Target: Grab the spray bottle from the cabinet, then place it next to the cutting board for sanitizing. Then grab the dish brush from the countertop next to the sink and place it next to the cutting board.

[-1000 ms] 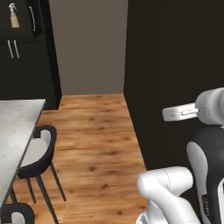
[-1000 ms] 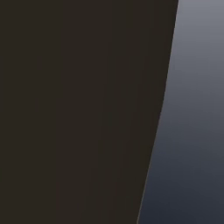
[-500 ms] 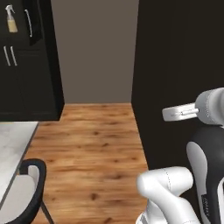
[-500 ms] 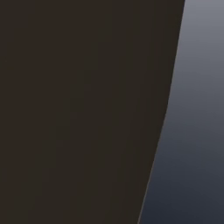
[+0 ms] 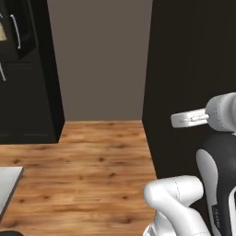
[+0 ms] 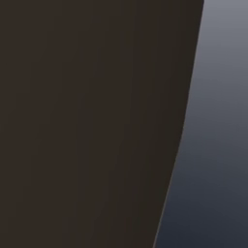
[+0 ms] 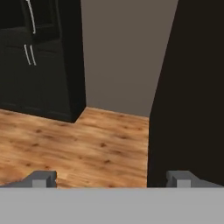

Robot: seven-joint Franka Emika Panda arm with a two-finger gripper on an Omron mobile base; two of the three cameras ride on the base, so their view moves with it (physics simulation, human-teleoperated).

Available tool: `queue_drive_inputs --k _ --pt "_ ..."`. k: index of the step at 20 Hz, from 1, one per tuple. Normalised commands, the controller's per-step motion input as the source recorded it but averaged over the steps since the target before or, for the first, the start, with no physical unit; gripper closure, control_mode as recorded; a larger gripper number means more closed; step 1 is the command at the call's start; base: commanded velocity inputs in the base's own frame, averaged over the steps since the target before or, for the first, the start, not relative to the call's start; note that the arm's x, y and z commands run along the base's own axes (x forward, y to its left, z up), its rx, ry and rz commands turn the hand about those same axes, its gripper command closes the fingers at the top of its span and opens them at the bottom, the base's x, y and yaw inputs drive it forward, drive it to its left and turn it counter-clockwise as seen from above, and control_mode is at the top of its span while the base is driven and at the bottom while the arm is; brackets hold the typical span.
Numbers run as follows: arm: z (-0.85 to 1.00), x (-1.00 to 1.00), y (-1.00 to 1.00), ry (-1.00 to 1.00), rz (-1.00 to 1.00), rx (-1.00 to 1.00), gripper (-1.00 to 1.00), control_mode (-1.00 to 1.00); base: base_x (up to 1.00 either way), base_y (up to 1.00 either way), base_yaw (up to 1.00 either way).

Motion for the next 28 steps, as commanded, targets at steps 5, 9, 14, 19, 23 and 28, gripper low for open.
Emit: queue_drive_inputs --k 5,9,14,19,23,28 --pt "0.0 0.0 0.0 0.0 0.0 0.0 -1.0 1.0 1.0 0.0 0.0" --pt "0.0 0.0 0.0 0.0 0.0 0.0 -1.0 1.0 1.0 0.06 0.0" --pt "0.0 0.0 0.0 0.0 0.0 0.0 -1.0 1.0 1.0 0.3 0.25" --pt "0.0 0.0 0.0 0.0 0.0 0.0 -1.0 1.0 1.0 -0.14 0.76" --pt "0.0 0.0 0.0 0.0 0.0 0.0 -1.0 1.0 1.0 -0.11 0.82" --pt "0.0 0.0 0.0 0.0 0.0 0.0 -1.0 1.0 1.0 -0.1 0.86"
